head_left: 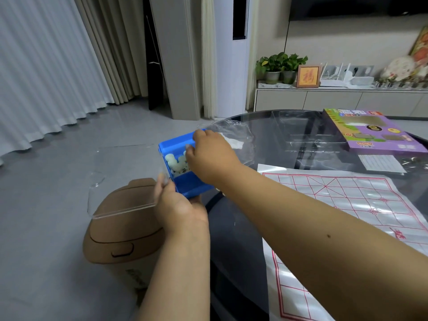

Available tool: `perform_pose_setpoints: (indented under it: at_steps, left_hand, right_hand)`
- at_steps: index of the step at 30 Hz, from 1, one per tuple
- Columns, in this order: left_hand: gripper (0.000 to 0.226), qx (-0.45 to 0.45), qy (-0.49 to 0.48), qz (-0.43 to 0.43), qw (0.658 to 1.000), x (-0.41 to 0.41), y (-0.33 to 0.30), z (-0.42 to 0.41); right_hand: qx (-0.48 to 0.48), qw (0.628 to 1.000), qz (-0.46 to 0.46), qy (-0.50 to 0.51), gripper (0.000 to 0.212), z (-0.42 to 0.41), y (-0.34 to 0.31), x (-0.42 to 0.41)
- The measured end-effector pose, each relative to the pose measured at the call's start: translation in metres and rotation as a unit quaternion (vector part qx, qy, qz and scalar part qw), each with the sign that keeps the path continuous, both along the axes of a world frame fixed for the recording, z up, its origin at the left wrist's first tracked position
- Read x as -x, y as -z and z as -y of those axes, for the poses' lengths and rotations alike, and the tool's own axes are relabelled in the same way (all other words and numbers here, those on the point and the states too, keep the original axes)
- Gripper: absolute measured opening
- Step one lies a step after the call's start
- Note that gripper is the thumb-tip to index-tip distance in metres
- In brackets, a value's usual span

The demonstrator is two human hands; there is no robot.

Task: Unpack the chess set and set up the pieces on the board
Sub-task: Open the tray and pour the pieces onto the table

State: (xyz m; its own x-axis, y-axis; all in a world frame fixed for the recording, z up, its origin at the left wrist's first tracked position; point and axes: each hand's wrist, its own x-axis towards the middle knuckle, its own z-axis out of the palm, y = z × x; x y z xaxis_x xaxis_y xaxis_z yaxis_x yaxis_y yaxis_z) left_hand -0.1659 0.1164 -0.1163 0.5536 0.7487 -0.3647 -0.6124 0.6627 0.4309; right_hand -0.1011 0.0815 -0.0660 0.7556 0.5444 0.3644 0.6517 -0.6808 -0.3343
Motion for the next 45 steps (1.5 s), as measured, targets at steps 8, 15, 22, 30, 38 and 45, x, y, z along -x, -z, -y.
perform_pose_setpoints:
  at_steps: [8, 15, 22, 30, 38, 45]
  left_hand:
    - [0.039, -0.042, 0.021, -0.060, 0.997, -0.001, -0.004, 0.009]
    - [0.032, -0.027, 0.029, -0.057, 0.998, 0.001, -0.004, 0.012]
    - [0.028, -0.031, 0.024, -0.049, 0.998, 0.002, -0.007, 0.011]
    - [0.031, -0.026, 0.041, -0.051, 0.998, 0.000, -0.006, 0.014]
    - [0.030, -0.028, 0.048, -0.033, 0.998, -0.002, -0.004, 0.015]
    - [0.032, -0.040, 0.052, -0.048, 0.997, -0.004, 0.000, 0.016]
  right_hand:
    - [0.165, 0.983, -0.079, -0.011, 0.053, -0.011, 0.019, -0.018]
    - [0.174, 0.982, -0.065, -0.037, 0.043, -0.010, 0.014, -0.020]
    - [0.131, 0.987, -0.037, -0.082, 0.032, -0.004, 0.019, -0.025]
    - [0.077, 0.992, -0.017, -0.097, 0.035, 0.005, 0.024, -0.025]
    - [0.058, 0.992, -0.024, -0.106, 0.038, 0.002, 0.019, -0.021]
    - [0.093, 0.991, -0.009, -0.094, 0.026, -0.007, 0.020, -0.023]
